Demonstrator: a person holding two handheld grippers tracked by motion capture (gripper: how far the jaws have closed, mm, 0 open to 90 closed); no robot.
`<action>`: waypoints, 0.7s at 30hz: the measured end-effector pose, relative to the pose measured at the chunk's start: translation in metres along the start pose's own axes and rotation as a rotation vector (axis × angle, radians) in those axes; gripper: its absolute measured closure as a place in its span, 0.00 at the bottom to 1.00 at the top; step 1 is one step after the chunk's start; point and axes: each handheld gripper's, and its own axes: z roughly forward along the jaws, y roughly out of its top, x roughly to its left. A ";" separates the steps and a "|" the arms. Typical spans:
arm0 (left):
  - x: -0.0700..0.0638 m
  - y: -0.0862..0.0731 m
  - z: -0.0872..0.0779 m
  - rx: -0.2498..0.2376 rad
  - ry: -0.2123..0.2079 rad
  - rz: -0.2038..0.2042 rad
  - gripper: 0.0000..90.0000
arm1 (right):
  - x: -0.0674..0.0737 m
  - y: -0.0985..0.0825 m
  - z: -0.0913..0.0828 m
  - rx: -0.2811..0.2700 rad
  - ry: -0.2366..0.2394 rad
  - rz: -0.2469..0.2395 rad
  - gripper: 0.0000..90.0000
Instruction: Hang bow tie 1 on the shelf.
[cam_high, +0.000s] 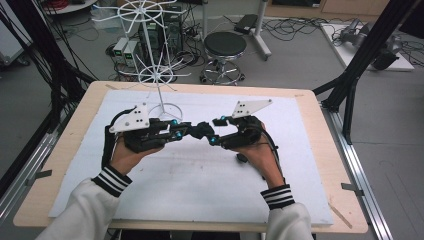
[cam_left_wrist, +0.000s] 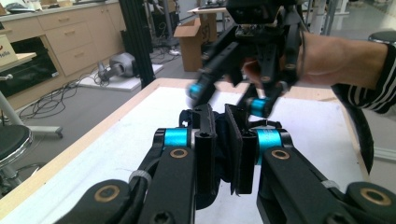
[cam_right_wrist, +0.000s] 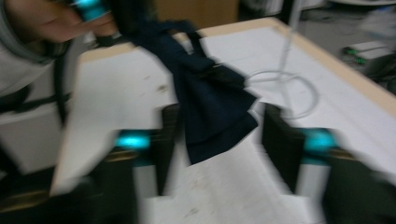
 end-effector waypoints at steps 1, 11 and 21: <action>0.001 0.000 -0.002 -0.004 0.003 0.002 0.92 | 0.000 -0.001 0.000 -0.002 -0.025 0.012 0.20; 0.006 0.001 -0.017 -0.022 0.034 -0.015 0.92 | 0.000 -0.007 -0.007 0.000 -0.057 0.014 0.12; 0.017 0.001 -0.041 -0.042 0.090 -0.037 0.92 | 0.001 -0.017 -0.023 -0.051 -0.103 0.039 0.12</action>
